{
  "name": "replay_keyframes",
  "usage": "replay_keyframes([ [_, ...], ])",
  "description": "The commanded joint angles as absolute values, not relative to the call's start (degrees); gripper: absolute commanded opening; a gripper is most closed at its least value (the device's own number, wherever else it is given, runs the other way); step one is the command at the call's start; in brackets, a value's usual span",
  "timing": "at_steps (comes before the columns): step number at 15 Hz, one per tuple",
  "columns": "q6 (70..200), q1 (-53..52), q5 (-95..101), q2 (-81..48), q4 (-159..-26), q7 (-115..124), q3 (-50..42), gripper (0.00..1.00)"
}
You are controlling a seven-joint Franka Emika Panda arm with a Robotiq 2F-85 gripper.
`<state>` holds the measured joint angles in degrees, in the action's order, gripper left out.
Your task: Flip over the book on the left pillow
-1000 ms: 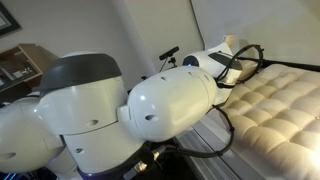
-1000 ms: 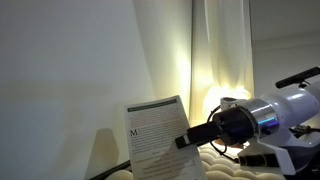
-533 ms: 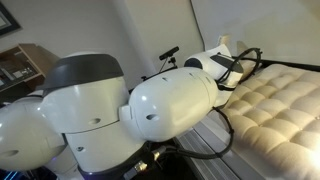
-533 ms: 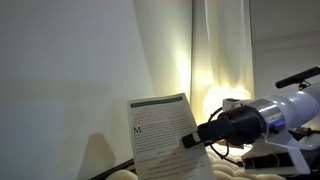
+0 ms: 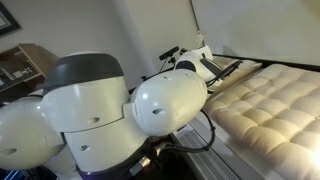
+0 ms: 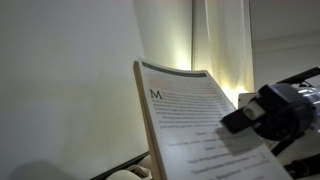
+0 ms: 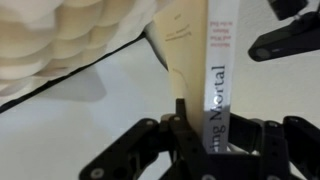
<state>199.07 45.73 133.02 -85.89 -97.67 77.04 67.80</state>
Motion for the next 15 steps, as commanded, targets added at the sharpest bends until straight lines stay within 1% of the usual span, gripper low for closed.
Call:
replay_keyframes([
  [1,198.96,46.37,129.99,-85.86,-102.71,78.81,68.57,0.07],
  [4,198.59,46.35,127.74,-85.85,-101.75,77.92,67.27,0.07],
  [9,198.02,47.05,122.26,-85.80,-92.92,71.29,63.88,0.07],
  [13,198.01,46.64,119.64,-85.76,-91.77,72.05,61.87,0.07],
  [14,198.00,47.22,119.45,-85.76,-93.79,72.89,62.23,0.41],
  [15,198.01,46.64,119.60,-85.77,-93.15,73.44,61.46,0.53],
])
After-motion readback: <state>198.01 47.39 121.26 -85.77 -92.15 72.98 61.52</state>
